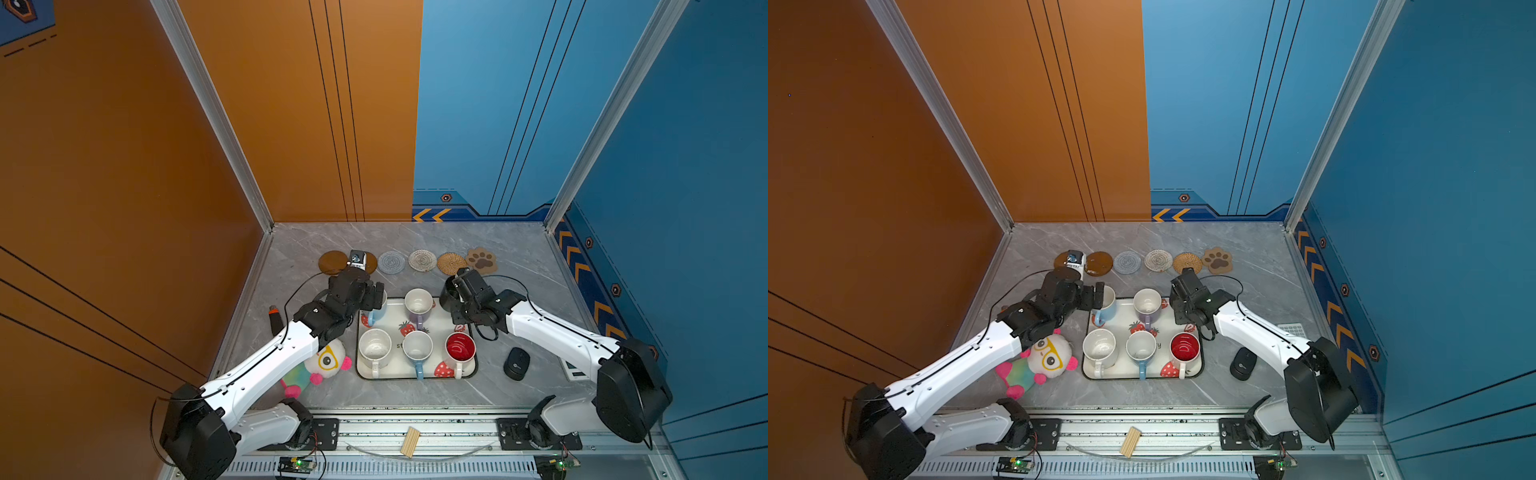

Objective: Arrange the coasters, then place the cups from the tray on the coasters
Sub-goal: 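Lift the black mug off the tray with the right gripper, then lower the black mug onto the paw coaster with the right gripper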

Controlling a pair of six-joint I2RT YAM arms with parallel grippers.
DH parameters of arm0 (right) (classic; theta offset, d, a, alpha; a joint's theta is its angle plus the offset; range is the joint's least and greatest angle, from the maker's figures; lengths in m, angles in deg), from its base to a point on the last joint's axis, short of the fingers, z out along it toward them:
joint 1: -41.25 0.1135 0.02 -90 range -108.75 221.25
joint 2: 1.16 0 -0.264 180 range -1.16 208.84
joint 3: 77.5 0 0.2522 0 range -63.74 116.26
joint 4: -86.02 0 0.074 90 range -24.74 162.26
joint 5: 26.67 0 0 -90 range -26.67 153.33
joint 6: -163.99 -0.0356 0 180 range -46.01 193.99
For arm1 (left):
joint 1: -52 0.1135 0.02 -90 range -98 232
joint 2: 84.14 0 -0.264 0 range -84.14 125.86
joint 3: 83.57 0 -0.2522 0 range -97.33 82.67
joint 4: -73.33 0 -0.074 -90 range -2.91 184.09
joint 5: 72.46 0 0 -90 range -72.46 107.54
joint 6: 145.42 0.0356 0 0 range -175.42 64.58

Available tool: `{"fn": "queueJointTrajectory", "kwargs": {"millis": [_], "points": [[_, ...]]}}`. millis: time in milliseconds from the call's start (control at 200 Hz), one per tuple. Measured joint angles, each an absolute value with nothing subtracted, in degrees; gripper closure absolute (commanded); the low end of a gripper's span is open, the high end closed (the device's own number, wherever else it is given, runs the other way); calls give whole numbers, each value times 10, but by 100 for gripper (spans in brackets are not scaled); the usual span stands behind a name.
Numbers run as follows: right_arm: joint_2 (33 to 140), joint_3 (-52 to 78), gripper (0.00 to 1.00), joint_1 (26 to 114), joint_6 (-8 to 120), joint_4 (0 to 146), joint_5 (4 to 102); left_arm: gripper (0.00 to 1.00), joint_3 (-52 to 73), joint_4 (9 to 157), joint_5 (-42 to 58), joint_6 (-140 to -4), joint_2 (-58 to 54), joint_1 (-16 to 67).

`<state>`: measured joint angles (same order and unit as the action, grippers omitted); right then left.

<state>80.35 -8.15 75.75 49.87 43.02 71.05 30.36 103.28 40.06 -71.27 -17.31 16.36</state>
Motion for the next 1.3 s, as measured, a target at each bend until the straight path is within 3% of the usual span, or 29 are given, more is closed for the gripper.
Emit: {"fn": "queueJointTrajectory", "kwargs": {"millis": [736, 1302], "points": [[811, 8, 100, 656, 553, 399, 669, 2, 304, 1031, 400, -713, -169, 168], [1032, 227, 100, 533, 592, 362, 650, 2, 304, 1015, 394, -713, -146, 171]]}}
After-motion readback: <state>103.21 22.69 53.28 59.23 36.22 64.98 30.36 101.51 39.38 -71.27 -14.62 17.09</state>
